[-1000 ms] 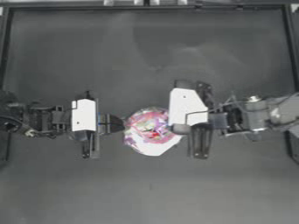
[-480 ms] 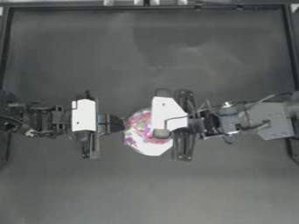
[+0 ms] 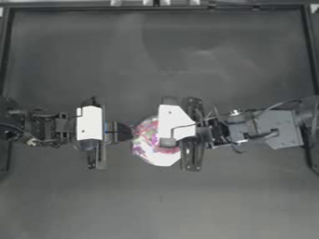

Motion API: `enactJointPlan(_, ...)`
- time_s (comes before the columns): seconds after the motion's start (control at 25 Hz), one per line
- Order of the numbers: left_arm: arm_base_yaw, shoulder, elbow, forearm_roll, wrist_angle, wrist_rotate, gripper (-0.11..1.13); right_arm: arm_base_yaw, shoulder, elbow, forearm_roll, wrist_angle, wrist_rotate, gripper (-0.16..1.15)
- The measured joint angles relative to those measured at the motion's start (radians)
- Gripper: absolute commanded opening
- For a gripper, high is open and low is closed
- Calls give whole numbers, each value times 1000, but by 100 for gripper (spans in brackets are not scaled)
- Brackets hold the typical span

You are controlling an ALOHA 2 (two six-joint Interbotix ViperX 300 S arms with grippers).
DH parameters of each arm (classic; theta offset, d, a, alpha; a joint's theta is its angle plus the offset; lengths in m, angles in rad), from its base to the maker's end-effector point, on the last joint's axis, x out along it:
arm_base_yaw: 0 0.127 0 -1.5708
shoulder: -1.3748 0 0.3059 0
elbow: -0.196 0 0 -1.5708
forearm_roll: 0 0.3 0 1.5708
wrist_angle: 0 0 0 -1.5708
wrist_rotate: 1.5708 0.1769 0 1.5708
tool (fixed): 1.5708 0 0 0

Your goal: Put candy in bag

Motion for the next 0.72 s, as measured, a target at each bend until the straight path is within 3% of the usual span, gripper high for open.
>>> enactJointPlan(0.2,0,0,0,-2,0,2,7,-8,0,0,11,-2,0,95)
enactJointPlan(0.44,0,-2,0,0,0,2,7,-9,-6,-3,18,11,0,96)
enactJointPlan(0.72,-2,0,0,0,0,3,7,-6,-115,-3,17,20,0,96)
